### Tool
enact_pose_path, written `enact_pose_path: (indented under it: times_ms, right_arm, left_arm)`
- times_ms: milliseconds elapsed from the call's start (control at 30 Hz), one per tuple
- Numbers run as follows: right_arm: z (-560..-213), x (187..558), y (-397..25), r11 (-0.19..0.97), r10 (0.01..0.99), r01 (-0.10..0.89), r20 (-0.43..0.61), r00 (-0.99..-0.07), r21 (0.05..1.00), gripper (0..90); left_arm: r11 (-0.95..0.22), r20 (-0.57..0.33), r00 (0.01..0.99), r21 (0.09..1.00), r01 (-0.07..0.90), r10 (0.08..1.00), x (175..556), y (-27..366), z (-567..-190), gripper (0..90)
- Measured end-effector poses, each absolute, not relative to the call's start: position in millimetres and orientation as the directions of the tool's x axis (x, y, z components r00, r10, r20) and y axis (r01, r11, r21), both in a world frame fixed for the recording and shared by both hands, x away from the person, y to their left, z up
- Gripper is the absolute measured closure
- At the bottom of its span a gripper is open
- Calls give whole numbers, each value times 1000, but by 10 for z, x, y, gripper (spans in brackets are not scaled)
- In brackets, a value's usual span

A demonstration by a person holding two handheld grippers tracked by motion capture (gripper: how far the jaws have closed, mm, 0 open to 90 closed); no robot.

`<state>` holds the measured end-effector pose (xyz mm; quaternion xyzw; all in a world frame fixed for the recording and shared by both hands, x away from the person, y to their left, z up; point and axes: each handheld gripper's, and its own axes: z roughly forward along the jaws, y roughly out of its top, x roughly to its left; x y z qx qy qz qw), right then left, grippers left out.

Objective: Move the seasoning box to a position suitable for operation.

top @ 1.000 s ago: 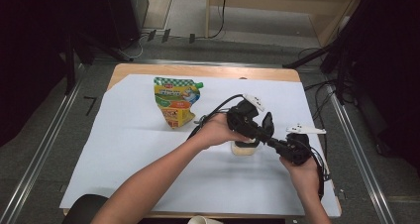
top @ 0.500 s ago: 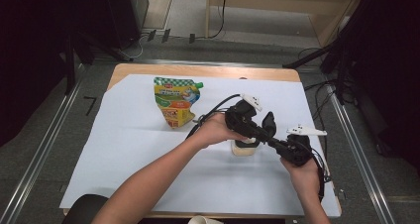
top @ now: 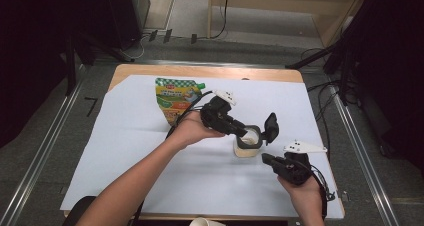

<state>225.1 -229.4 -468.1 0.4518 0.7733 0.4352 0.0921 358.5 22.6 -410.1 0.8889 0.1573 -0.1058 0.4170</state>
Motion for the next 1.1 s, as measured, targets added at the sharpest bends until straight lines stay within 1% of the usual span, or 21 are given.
enact_pose_path:
  times_ms: [100, 133, 167, 233, 367, 400, 433, 467, 500, 567, 600, 667, 733, 767, 867, 933, 1100]
  right_arm:
    - [-4654, 2232, -2229, 211, 762, 605, 258, -594, 768, 872]
    - [-4645, 2225, -2200, 214, 755, 600, 259, -602, 771, 870]
    - [-4641, 2209, -2140, 219, 743, 593, 261, -616, 775, 851]
    - [-4643, 2206, -2117, 227, 734, 589, 261, -627, 776, 837]
    - [-4657, 2187, -1984, 247, 700, 577, 268, -662, 779, 783]
    - [-4658, 2187, -1945, 257, 692, 572, 265, -671, 779, 778]
    - [-4663, 2177, -1856, 275, 678, 557, 253, -690, 783, 756]
    - [-4663, 2177, -1856, 275, 678, 557, 253, -690, 783, 756]
    - [-4670, 2168, -1770, 296, 663, 534, 232, -712, 792, 731]
    - [-4670, 2161, -1727, 302, 654, 532, 234, -719, 791, 722]
    - [-4671, 2164, -1646, 311, 643, 522, 228, -731, 794, 693]
    - [-4671, 2174, -1609, 311, 638, 522, 232, -734, 794, 680]
    - [-4677, 2211, -1498, 311, 629, 544, 260, -733, 779, 629]
    - [-4677, 2211, -1498, 311, 629, 544, 260, -733, 779, 629]
    - [-4699, 2262, -1344, 332, 614, 540, 257, -746, 774, 587]
    - [-4697, 2301, -1271, 348, 605, 536, 252, -755, 769, 578]
    - [-4708, 2429, -1142, 362, 573, 546, 282, -769, 755, 582]
  left_arm:
    - [-587, -326, 926, 718, 373, 189, 3579, 329, -4082, 663]
    - [-583, -334, 924, 720, 377, 185, 3575, 353, -4072, 641]
    - [-578, -337, 925, 725, 375, 178, 3551, 399, -4052, 591]
    - [-572, -327, 929, 734, 366, 174, 3534, 423, -4044, 568]
    - [-566, -297, 935, 744, 355, 195, 3491, 543, -4051, 563]
    - [-561, -307, 932, 744, 362, 194, 3489, 573, -4065, 565]
    - [-559, -313, 929, 743, 368, 197, 3485, 604, -4075, 562]
    - [-551, -318, 926, 744, 377, 204, 3474, 631, -4081, 562]
    - [-545, -316, 926, 750, 376, 204, 3463, 663, -4084, 552]
    - [-535, -313, 925, 755, 380, 216, 3444, 717, -4077, 544]
    - [-535, -309, 924, 753, 382, 225, 3439, 771, -4050, 529]
    - [-527, -315, 921, 756, 389, 228, 3434, 804, -4036, 523]
    - [-519, -326, 917, 756, 399, 230, 3428, 876, -4008, 514]
    - [-517, -322, 917, 757, 400, 237, 3423, 913, -3997, 514]
    - [-517, -319, 910, 749, 414, 265, 3427, 1066, -3968, 469]
    - [-520, -311, 911, 749, 411, 271, 3433, 1104, -3967, 441]
    - [-518, -321, 902, 741, 428, 287, 3472, 1262, -3962, 444]
